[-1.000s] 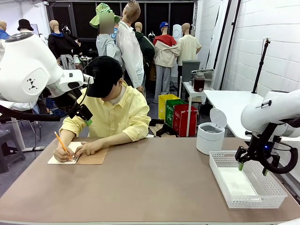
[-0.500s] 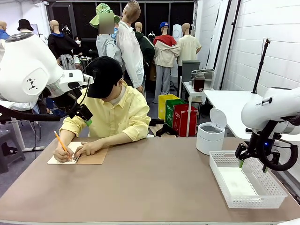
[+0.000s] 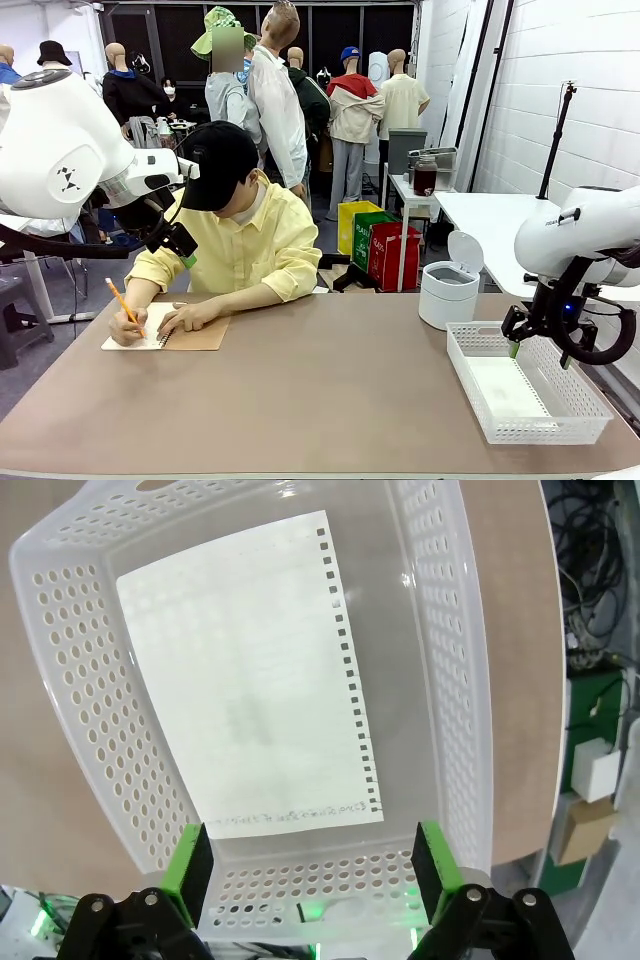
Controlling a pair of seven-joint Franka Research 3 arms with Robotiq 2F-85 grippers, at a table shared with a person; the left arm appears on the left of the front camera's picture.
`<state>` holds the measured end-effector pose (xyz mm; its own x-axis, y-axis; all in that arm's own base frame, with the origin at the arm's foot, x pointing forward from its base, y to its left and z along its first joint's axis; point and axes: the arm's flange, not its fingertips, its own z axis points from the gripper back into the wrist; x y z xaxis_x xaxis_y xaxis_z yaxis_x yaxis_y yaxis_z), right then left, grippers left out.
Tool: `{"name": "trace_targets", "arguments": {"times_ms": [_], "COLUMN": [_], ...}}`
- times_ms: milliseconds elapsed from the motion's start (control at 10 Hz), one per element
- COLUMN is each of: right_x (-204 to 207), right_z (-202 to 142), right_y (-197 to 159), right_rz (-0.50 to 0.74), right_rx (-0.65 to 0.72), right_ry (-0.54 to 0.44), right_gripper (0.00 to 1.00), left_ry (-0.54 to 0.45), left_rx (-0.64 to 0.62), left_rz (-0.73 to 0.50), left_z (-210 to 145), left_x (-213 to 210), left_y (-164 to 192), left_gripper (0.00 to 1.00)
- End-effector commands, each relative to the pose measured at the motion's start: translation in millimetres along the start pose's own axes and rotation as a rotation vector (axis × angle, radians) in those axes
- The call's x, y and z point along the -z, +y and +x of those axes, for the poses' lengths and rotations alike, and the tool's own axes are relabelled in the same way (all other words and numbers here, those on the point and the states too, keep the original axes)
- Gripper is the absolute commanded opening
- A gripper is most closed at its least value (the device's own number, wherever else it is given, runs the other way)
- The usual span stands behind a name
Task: Sort the paper based on its condition.
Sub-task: If a person hands you a paper, place it in the Organizing basket , and if it's crumpled, put it in the Trash can.
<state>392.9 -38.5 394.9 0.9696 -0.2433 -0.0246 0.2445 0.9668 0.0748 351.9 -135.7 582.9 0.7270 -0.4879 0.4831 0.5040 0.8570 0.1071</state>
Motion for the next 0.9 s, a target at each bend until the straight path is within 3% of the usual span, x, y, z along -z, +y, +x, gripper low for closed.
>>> {"name": "trace_targets", "arguments": {"times_ms": [0, 700, 800], "right_x": [1.6, 0.0, -16.7], "right_z": [-1.0, 0.0, -6.7], "right_y": [-0.2, 0.0, 4.0], "right_rz": [-0.001, 0.000, 0.038], "right_rx": [-0.006, 0.000, -0.016], "right_ry": [0.007, 0.000, -0.050], "right_gripper": [1.00, 1.00, 1.00], "left_ry": [-0.006, -0.006, -0.006], "left_rx": [0.000, 0.000, 0.000], "left_rz": [-0.002, -0.002, -0.002], "left_z": [-0.1, -0.1, -0.1], "left_x": [-0.3, -0.3, -0.3], "left_y": [0.6, 0.6, 0.6], "left_gripper": [1.00, 1.00, 1.00]}}
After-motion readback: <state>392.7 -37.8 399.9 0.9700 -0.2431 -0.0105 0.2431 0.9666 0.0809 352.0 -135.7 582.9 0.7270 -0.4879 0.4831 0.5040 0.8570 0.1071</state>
